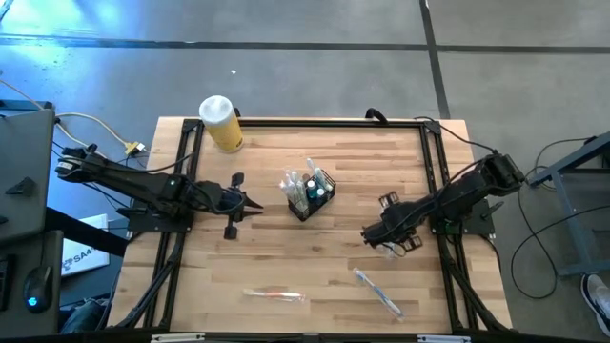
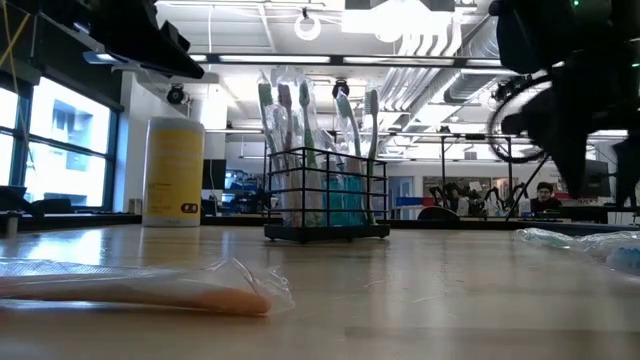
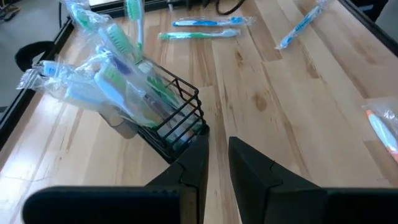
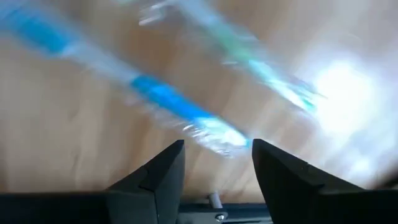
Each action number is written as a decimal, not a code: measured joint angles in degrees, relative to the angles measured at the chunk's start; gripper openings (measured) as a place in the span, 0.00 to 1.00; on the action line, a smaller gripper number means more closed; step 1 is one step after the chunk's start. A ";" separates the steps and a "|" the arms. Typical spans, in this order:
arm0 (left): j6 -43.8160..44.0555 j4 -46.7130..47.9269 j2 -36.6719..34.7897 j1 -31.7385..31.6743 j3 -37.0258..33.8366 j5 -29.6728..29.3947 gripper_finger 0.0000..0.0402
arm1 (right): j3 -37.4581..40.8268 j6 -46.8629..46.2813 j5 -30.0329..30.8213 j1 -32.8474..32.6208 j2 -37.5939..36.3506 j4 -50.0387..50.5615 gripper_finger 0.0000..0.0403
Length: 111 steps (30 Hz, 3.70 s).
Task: Pick & Place toothbrushing station
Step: Put the blue toothbrush into the wire organizer
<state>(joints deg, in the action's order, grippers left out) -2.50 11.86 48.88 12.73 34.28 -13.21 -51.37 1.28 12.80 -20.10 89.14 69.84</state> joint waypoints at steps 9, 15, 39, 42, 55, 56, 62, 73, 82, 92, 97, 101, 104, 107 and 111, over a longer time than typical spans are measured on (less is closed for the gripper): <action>-1.57 -4.63 4.78 0.00 0.00 0.00 0.15 | 0.00 16.11 -4.69 -0.63 0.46 -6.41 0.45; -1.79 -9.16 7.68 0.00 0.02 0.00 0.15 | -0.02 18.16 -6.31 -0.68 0.44 -12.08 0.45; -2.53 -21.34 8.27 -0.02 0.09 -11.85 0.15 | 0.00 12.67 -4.85 -6.20 0.44 -14.85 0.45; -3.37 -22.38 8.25 -0.02 0.09 -11.89 0.15 | 0.00 14.45 -5.21 -6.12 0.44 -12.85 0.45; -1.69 -22.45 8.25 -0.02 0.09 -12.02 0.15 | 4.63 17.03 -11.99 -5.29 0.44 -12.13 0.45; -1.57 -22.45 8.25 -0.02 0.09 -12.02 0.15 | 5.79 16.95 -12.59 -5.29 0.44 -12.78 0.45; -1.62 -22.49 8.25 -0.02 0.07 -12.04 0.15 | 11.43 12.35 -12.91 -5.27 0.37 -20.77 0.45; -1.75 -22.39 8.25 -0.02 0.02 -13.92 0.15 | 11.50 7.69 -16.72 0.07 0.70 -26.47 0.45; -1.54 -21.93 8.25 -0.02 0.00 -13.90 0.15 | 11.67 4.40 -24.77 5.49 0.85 -35.29 0.27; -1.56 -20.70 8.25 -0.02 0.02 -13.88 0.15 | 11.85 -5.14 -23.76 7.84 1.03 -38.70 0.04; -1.58 -20.70 8.25 -0.02 0.00 -13.86 0.15 | 11.85 -5.53 -22.23 8.09 1.09 -40.20 0.04; -1.56 -20.68 8.25 -0.02 0.00 -13.83 0.15 | 11.40 -5.12 -18.09 7.44 1.11 -42.81 0.04; -1.56 -20.57 8.25 -0.02 0.02 -13.79 0.15 | 9.53 -3.83 -16.30 7.02 1.22 -42.51 0.04; -1.56 -19.96 8.25 -0.02 0.01 -13.77 0.15 | 7.08 -3.36 -15.64 6.86 1.54 -41.59 0.04; -1.56 -18.79 8.25 -0.02 0.00 -13.75 0.15 | 2.74 -2.53 -14.55 5.71 1.40 -40.32 0.04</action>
<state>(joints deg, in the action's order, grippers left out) -4.05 -6.93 57.12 12.71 34.28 -26.96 -48.64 -1.25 -1.74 -14.39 90.54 29.52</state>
